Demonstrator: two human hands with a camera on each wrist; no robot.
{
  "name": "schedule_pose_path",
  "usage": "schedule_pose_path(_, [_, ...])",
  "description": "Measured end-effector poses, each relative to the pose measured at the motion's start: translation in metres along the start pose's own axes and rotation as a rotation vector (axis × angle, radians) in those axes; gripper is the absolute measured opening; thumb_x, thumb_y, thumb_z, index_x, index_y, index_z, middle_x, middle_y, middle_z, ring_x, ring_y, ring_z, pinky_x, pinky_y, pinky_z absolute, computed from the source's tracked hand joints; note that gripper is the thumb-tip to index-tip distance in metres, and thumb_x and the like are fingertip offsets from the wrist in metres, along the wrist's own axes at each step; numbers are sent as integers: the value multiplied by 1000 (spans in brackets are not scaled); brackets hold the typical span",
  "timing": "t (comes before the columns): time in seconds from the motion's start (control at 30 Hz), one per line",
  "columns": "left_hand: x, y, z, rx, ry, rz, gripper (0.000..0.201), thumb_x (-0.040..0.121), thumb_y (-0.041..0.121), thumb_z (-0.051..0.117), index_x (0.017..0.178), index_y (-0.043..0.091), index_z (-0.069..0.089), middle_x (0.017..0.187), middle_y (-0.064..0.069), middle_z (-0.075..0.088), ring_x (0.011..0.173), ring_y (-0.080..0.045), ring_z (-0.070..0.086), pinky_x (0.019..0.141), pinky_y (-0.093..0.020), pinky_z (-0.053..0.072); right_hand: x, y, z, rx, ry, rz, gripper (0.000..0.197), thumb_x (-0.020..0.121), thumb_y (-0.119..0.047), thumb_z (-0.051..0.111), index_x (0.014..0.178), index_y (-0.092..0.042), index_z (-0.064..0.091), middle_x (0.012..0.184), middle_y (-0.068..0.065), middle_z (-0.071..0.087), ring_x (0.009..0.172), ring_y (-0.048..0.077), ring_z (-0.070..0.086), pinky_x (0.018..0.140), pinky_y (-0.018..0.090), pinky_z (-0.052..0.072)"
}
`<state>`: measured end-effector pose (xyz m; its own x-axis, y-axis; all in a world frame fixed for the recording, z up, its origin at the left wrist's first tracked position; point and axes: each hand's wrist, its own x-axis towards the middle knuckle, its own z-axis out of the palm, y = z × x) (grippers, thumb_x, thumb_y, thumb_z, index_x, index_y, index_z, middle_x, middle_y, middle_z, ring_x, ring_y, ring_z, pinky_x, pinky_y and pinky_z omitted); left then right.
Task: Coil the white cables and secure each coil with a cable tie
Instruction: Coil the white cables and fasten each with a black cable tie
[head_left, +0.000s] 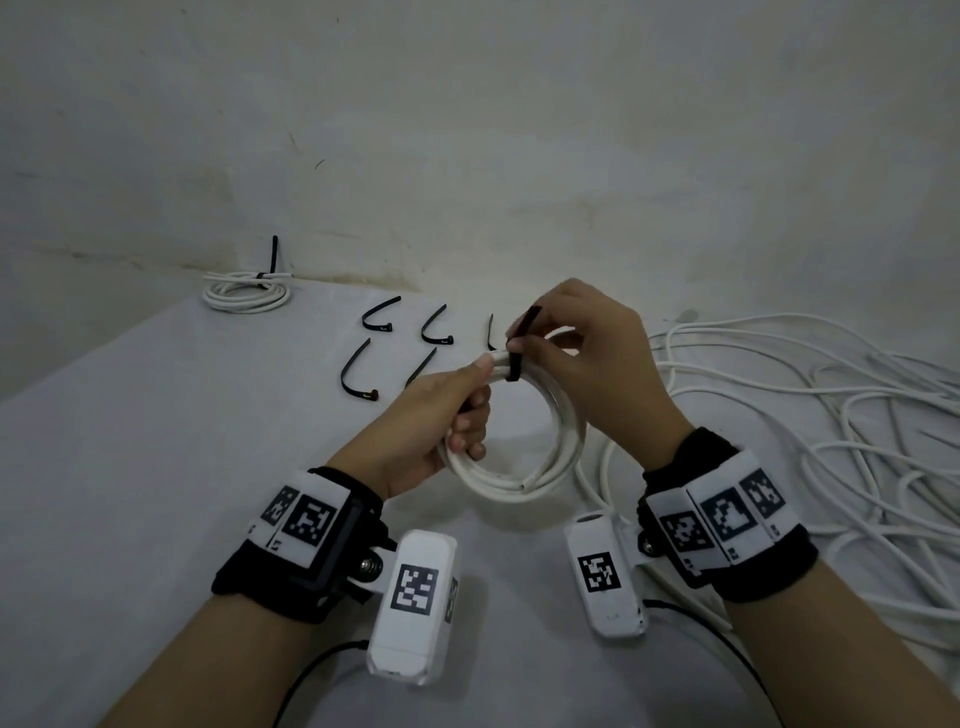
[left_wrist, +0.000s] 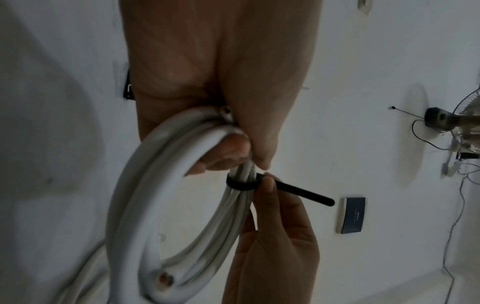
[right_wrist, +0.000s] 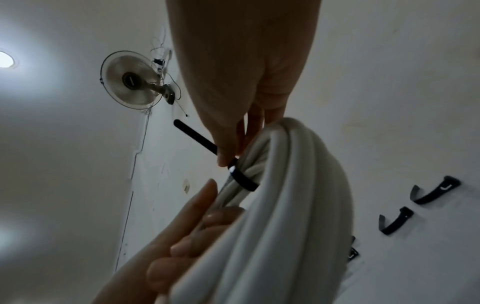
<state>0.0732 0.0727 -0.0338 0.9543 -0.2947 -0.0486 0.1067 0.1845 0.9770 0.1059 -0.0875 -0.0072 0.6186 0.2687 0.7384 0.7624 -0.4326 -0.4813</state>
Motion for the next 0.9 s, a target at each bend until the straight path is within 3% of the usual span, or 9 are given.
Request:
schedule_pose_path(0.13, [0,0,-1,17,-28,-24,37,98,34,43,67,16,36,48,6,27,38,-6,26,49,-20,38,-4,-1,4,-57,-12,-2,12,84,-4,65,77,3,59,69,10,63,68,22,60,60,28,49])
schedule_pose_path(0.3, [-1,0,0,19,-75,-9,34,98,28,43,67,15,36,47,6,28,37,-5,26,48,-19,40,-2,2,1,-21,62,61,18,84,-10,65,75,2,55,67,14,62,65,30,59,60,40,46])
schedule_pose_path(0.53, [0,-1,-5,18,-69,38,34,87,39,48,67,15,37,47,6,29,37,-5,26,48,-20,40,-1,0,-1,39,-28,126,12,86,-13,64,81,-4,59,72,9,64,72,27,62,67,37,50])
schedule_pose_path(0.6, [0,0,-6,-37,-36,54,35,86,41,48,67,15,37,47,6,29,37,-5,27,48,-20,40,0,1,-3,113,-98,194,3,89,-15,64,88,-12,62,78,0,67,77,16,66,72,29,54])
schedule_pose_path(0.67, [1,2,-8,-127,2,72,35,89,42,47,68,15,37,47,6,28,36,-5,27,47,-20,41,0,2,-8,227,-227,335,12,92,-21,62,102,-15,63,90,2,70,82,15,69,75,31,57])
schedule_pose_path(0.77, [2,4,-9,-202,25,112,38,79,50,47,69,14,39,47,6,29,37,-5,29,49,-21,44,-5,0,-9,435,-329,490,18,95,-21,55,106,-9,62,85,7,71,69,23,70,63,35,58])
schedule_pose_path(0.9, [0,4,-9,-161,16,115,49,77,56,40,83,10,56,56,3,45,50,-10,49,66,-27,52,-6,0,1,390,-113,390,13,96,-17,54,89,-14,65,64,-3,62,41,15,56,43,25,45])
